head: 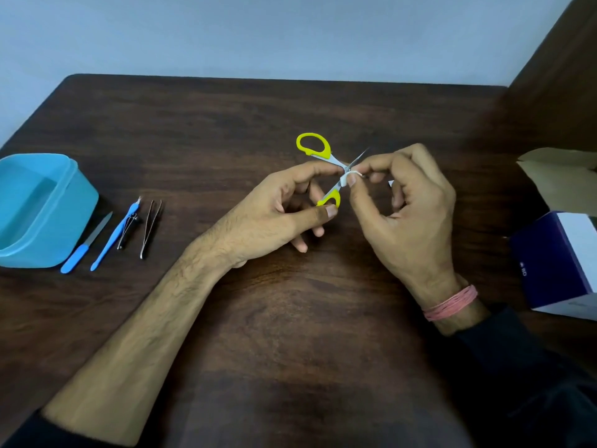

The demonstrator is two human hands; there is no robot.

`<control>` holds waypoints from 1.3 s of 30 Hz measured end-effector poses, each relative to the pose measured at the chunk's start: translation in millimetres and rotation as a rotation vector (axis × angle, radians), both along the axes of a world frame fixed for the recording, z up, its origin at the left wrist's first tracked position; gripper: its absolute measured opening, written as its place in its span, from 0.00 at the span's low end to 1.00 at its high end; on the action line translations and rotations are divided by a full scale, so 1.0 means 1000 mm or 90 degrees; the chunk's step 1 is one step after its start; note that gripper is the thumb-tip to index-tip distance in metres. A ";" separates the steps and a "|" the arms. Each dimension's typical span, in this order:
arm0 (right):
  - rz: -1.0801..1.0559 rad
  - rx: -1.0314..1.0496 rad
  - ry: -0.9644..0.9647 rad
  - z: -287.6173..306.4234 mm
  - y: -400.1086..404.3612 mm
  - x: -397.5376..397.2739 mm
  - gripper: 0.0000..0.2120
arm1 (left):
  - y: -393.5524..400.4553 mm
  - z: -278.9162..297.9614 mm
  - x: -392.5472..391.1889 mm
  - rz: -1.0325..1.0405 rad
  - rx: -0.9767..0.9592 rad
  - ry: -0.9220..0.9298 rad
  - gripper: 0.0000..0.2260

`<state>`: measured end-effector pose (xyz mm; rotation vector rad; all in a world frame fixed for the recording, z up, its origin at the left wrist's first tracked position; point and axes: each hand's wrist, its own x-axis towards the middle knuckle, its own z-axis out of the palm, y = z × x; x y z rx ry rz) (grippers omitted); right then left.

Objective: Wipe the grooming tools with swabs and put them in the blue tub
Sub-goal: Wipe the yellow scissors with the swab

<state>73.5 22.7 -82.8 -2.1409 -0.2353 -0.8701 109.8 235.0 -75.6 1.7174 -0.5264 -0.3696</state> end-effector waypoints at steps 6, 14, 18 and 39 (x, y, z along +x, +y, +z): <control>-0.005 0.001 -0.011 -0.001 -0.003 0.001 0.01 | 0.001 0.000 0.000 -0.005 0.007 -0.004 0.21; -0.010 0.008 -0.015 -0.001 -0.004 0.002 0.01 | 0.000 -0.001 0.001 -0.013 0.008 0.002 0.21; -0.007 -0.002 -0.025 -0.001 -0.004 0.001 0.01 | 0.000 0.000 0.001 -0.021 0.007 0.005 0.21; -0.060 0.037 -0.015 0.000 -0.010 0.007 0.03 | 0.000 -0.001 0.001 -0.015 0.025 0.014 0.23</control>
